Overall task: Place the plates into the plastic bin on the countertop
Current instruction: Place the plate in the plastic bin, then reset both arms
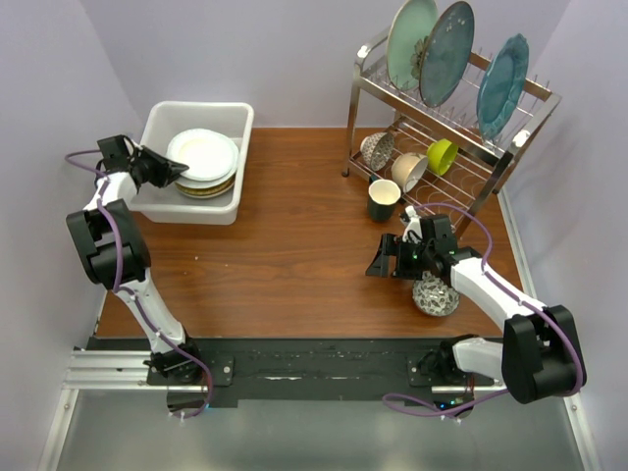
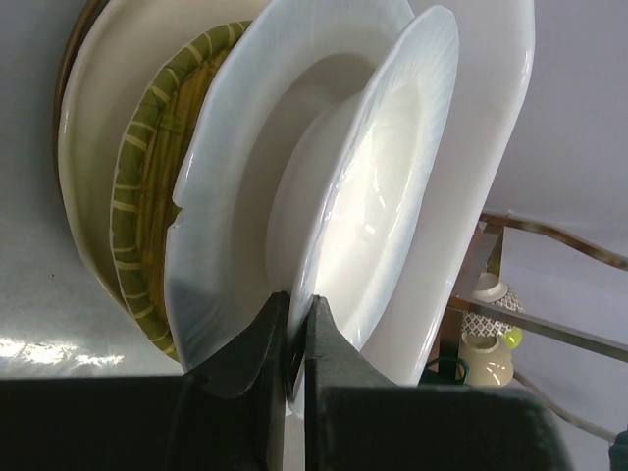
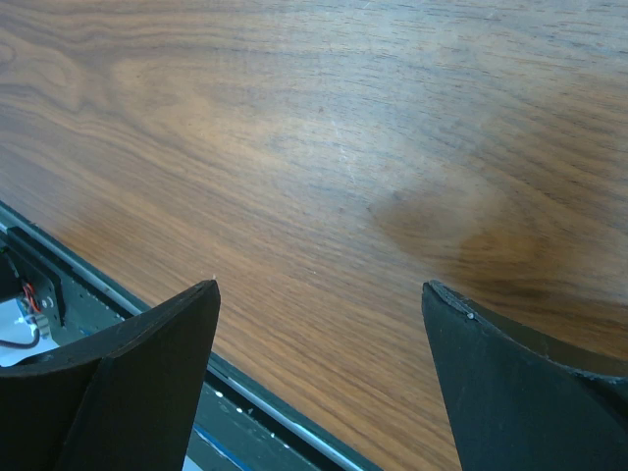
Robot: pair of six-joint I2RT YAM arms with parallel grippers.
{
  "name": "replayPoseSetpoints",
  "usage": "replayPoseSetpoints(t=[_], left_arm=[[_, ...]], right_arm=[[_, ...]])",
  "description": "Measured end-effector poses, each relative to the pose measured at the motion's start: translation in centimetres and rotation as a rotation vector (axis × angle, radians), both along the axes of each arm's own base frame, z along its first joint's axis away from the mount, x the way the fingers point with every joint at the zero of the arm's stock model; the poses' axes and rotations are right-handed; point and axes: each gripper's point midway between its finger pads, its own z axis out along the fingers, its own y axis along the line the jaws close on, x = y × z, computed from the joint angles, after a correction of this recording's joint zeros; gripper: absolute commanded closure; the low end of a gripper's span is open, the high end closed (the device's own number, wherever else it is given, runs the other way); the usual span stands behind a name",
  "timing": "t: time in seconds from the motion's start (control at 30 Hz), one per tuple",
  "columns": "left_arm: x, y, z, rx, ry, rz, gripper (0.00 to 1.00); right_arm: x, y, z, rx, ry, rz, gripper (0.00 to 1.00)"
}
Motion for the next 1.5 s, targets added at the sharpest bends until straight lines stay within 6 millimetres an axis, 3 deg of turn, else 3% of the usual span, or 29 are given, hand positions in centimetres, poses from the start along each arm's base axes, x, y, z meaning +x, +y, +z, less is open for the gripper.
replayPoseSetpoints(t=[0.13, 0.33, 0.57, 1.17, 1.33, 1.5], left_arm=[[0.0, 0.1, -0.2, 0.015, 0.001, -0.004, 0.6], [0.1, 0.1, -0.1, 0.036, -0.007, -0.014, 0.43], [0.3, -0.1, 0.4, 0.057, -0.025, -0.031, 0.37], [-0.6, 0.9, 3.3, 0.172, -0.03, -0.024, 0.35], [-0.4, 1.1, 5.3, 0.21, -0.064, -0.028, 0.32], [-1.0, 1.2, 9.3, 0.271, -0.136, -0.024, 0.29]], right_arm=[[0.0, 0.0, 0.0, 0.0, 0.0, 0.0, 0.12], [0.0, 0.0, 0.0, 0.0, 0.0, 0.0, 0.12], [0.0, 0.0, 0.0, 0.0, 0.0, 0.0, 0.12], [0.0, 0.0, 0.0, 0.002, 0.001, 0.002, 0.12], [0.0, 0.0, 0.1, 0.003, -0.001, 0.002, 0.12], [0.0, 0.0, 0.1, 0.004, -0.001, 0.002, 0.12]])
